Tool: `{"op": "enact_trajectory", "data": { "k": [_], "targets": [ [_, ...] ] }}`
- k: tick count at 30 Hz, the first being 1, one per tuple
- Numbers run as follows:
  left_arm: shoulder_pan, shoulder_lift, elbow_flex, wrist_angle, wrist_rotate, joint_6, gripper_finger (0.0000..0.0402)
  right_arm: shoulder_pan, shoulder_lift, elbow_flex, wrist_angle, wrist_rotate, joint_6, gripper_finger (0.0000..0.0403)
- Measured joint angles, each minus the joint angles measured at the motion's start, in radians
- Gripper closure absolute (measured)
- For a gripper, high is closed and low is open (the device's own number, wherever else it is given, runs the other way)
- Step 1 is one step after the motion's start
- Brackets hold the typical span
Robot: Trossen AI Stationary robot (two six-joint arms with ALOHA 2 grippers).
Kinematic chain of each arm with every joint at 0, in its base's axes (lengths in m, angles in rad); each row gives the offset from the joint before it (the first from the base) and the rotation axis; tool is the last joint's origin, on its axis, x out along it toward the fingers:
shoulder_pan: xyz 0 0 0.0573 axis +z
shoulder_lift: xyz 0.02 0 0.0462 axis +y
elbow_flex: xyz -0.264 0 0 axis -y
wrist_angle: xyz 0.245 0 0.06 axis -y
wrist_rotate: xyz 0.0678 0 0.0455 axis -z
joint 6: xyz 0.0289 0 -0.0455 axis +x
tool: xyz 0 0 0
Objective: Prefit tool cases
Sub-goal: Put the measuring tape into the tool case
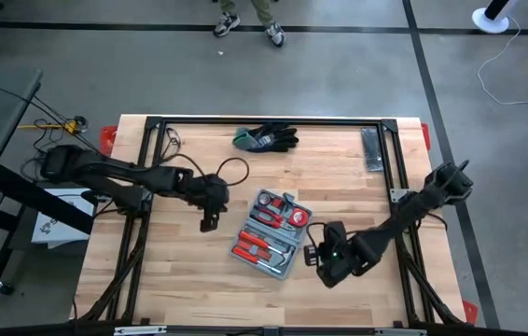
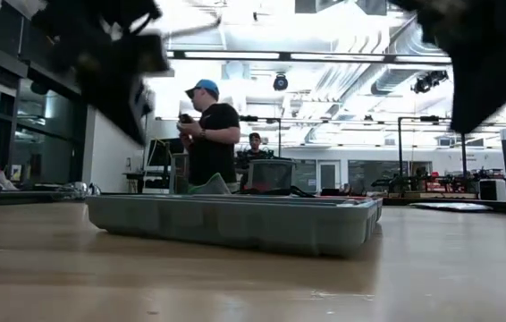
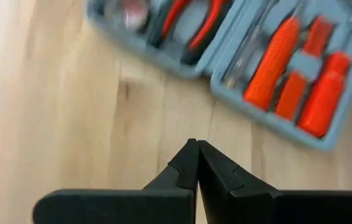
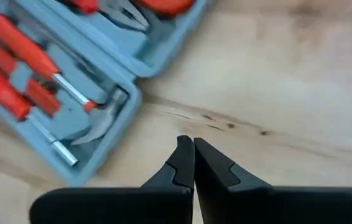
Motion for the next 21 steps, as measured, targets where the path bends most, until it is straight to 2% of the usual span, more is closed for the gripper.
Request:
{"op": "enact_trajectory", "data": {
  "k": [5,10,17,21],
  "targets": [
    [-0.021,0.005,-0.174,0.221,0.006,-0.191,0.0402,-0.024,0.009,-0.175,0.311,0.000,0.021,0.0403],
    [-0.041,0.049,-0.276,0.400,0.007,-0.384,0.0402,-0.106,0.009,-0.271,0.364,-0.043,-0.014,0.0403],
    [-0.100,0.230,-0.298,0.653,0.005,-0.568,0.0402,-0.263,0.004,-0.333,0.493,-0.210,-0.310,0.0403],
    [-0.147,0.340,-0.284,0.851,-0.016,-0.643,0.0402,-0.363,0.007,-0.318,0.509,-0.237,-0.457,0.0403]
  ]
}}
